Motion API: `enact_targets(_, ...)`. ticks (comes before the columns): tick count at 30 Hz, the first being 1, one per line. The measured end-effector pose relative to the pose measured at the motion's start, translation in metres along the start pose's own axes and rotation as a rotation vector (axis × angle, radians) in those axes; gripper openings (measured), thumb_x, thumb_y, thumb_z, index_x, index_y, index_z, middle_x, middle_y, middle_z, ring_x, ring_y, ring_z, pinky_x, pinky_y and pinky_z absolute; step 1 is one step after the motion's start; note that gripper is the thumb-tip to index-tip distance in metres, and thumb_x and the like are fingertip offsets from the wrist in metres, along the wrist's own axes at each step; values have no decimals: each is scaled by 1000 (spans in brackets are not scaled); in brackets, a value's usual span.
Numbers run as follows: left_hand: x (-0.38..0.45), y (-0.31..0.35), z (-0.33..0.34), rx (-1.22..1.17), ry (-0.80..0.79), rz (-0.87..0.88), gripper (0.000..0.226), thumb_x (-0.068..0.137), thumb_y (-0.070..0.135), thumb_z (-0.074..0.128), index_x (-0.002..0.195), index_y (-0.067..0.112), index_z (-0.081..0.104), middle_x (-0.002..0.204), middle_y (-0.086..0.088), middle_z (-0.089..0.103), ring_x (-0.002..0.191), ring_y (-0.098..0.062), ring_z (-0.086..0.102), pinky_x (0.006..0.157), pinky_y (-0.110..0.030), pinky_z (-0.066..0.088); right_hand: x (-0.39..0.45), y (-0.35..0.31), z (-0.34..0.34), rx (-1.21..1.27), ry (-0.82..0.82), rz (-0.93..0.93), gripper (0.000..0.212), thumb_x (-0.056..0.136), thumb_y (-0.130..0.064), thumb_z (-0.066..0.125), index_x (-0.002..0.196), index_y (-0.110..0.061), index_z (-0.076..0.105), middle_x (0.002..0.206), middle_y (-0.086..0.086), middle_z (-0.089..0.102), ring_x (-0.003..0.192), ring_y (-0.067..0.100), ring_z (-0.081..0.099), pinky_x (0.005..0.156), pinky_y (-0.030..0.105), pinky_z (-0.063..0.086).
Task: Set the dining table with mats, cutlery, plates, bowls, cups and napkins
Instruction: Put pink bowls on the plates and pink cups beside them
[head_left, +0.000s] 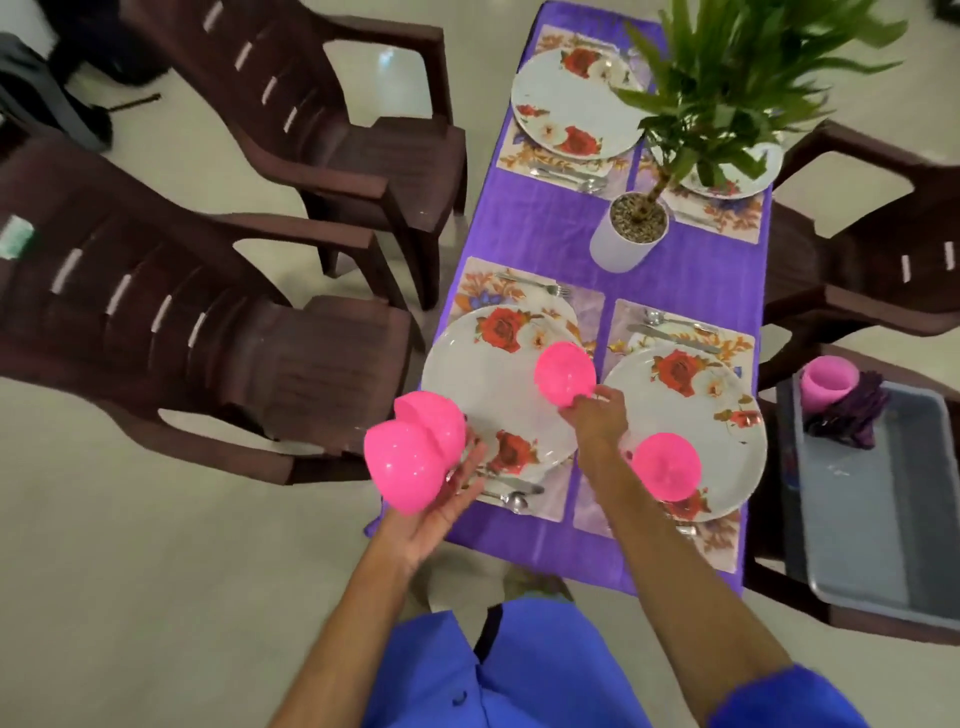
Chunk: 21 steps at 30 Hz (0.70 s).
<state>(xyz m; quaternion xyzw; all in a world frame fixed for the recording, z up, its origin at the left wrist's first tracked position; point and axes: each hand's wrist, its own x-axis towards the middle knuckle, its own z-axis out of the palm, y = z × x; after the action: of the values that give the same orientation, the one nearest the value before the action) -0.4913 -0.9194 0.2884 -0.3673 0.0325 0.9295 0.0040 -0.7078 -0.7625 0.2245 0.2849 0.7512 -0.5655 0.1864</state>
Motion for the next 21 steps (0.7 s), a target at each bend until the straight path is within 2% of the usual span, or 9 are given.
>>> enact_targets(3,-11,38,5,337,91,30,96,50,27,106,133,5,62,129,-17,72,110,-33,74,75,-50,65,23,-6,28,-36,124,19,28,83,5,65,105,-11,58,108,8,58,96,30,62,72,35,62)
enact_targets(6,-24,76,-7,596,159,91,29,89,6,76,117,3,68,115,-21,75,102,-35,73,69,-50,66,28,-12,42,-39,83,31,27,91,-10,66,115,-11,53,104,8,60,84,26,66,62,22,60)
enact_targets(9,-36,111,-33,823,197,100,36,82,25,79,111,4,76,115,-24,75,105,-44,70,80,-62,62,14,-10,53,26,275,99,52,91,-35,69,128,-4,48,112,9,55,97,29,64,86,45,60)
enact_targets(12,-57,139,-41,1024,256,128,47,91,53,74,109,10,79,107,-19,79,105,-44,73,93,-67,56,-42,-5,68,-51,373,-41,55,95,-33,69,134,0,49,124,13,58,115,33,59,95,40,50)
enact_targets(14,-70,151,-35,1107,319,164,65,77,73,75,104,14,76,89,-3,81,90,-29,77,76,-41,64,-96,-1,78,-37,197,-102,37,99,-26,64,128,-5,57,118,11,64,115,35,63,85,35,50)
enact_targets(15,-75,160,-31,1132,328,196,61,75,72,78,99,16,74,80,4,80,85,-24,75,68,-32,60,-128,0,87,-27,-15,-79,31,102,-27,59,127,-9,59,115,8,66,110,31,66,78,33,53)
enact_targets(18,-87,192,-28,1231,321,197,63,67,75,79,95,19,76,78,7,79,84,-21,74,69,-30,55,-213,-6,129,-98,-835,89,38,105,-36,56,138,-18,55,122,8,66,106,26,69,75,32,60)
enact_targets(19,-91,204,-27,1265,283,199,76,55,83,79,95,19,77,81,6,80,82,-17,75,70,-30,56,-230,-6,143,-145,-992,103,45,103,-41,58,141,-18,52,124,9,66,109,28,68,79,36,62)
enact_targets(21,-106,233,-26,1318,232,219,90,39,94,76,91,20,78,81,6,80,74,-8,74,67,-26,56,-262,-11,174,-131,-1087,164,65,95,-59,61,141,-15,51,121,10,67,108,30,68,82,43,61)
